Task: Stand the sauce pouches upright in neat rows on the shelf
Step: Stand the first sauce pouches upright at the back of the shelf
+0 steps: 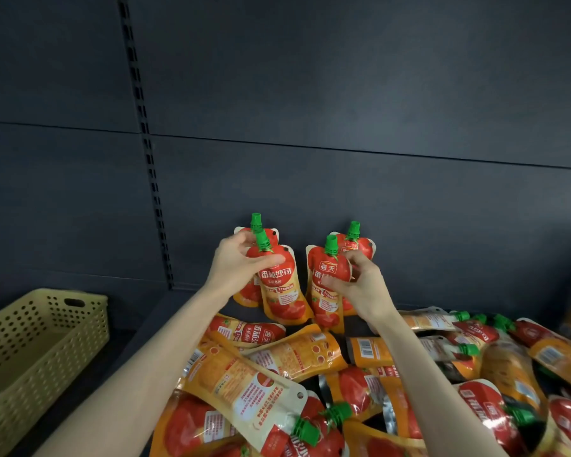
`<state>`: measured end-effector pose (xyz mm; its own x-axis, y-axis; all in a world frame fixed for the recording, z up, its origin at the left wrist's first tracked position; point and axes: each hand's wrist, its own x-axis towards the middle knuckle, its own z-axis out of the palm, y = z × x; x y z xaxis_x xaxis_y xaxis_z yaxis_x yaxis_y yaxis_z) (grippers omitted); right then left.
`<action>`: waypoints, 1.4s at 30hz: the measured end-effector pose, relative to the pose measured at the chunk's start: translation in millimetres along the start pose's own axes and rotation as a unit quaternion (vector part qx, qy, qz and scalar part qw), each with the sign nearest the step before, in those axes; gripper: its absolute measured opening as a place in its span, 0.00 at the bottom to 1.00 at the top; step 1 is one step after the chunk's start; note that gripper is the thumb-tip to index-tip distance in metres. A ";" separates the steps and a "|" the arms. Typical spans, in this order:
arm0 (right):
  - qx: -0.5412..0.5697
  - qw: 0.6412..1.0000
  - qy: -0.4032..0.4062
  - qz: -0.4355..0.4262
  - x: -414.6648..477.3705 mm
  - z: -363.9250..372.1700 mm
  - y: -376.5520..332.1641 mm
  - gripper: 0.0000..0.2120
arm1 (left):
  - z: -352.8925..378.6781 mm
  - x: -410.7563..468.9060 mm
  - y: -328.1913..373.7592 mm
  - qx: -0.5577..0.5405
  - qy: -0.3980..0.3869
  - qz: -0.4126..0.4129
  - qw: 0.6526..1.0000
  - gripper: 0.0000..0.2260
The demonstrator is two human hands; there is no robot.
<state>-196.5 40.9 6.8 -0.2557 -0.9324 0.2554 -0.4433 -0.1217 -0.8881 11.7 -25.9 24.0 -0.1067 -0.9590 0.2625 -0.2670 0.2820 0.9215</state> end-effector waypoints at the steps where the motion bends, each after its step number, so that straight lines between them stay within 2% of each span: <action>1: -0.009 1.000 0.003 0.005 -0.8 0.8 1.7 0.24 | 4.0 -0.9 -2.7 -0.016 -0.009 -0.005 1.000 0.21; 5: -0.002 1.000 0.026 0.007 -3.1 0.4 4.3 0.24 | 18.4 -5.2 -7.2 -0.060 -0.086 -0.015 0.994 0.20; 8: 0.020 0.999 0.045 0.019 -3.4 -4.1 8.1 0.22 | 23.2 -1.8 0.2 0.032 -0.101 0.049 0.993 0.16; 11: 0.033 0.998 0.040 0.024 -3.6 -10.2 11.0 0.23 | 22.4 1.5 5.5 0.084 -0.071 0.096 0.989 0.15; 15: 0.019 0.999 0.021 0.021 -4.8 -10.0 11.1 0.26 | 19.4 -0.7 -8.3 0.041 -0.004 0.045 0.998 0.23; 17: -0.008 1.000 0.014 0.023 -9.3 -4.0 16.8 0.28 | 18.0 -5.1 -22.2 0.000 -0.030 -0.007 1.000 0.28; 20: -0.045 0.998 0.015 0.028 -15.3 1.6 22.4 0.27 | 18.0 -13.2 -37.5 0.004 -0.093 -0.039 0.995 0.27; 27: -0.052 0.998 0.040 0.019 -17.1 3.6 24.9 0.27 | 19.3 -9.5 -38.6 -0.002 -0.108 -0.036 0.994 0.25; 30: -0.049 0.998 0.040 0.016 -18.9 3.9 26.0 0.26 | 19.6 -8.2 -40.8 0.028 -0.123 -0.040 0.991 0.26; 35: -0.055 0.998 0.034 0.025 -18.3 3.8 24.3 0.26 | 20.5 -8.7 -41.6 0.044 -0.112 -0.040 0.992 0.24; 42: -0.080 0.995 0.028 0.043 -23.2 -1.6 19.1 0.28 | 14.2 -20.0 -40.3 0.145 -0.090 -0.013 0.985 0.25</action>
<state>-200.5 60.8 -15.5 -0.3446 -0.9159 0.2060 -0.5484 0.0183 -0.8360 11.0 -17.7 -22.4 -0.2568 -0.9529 0.1616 -0.5307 0.2787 0.8004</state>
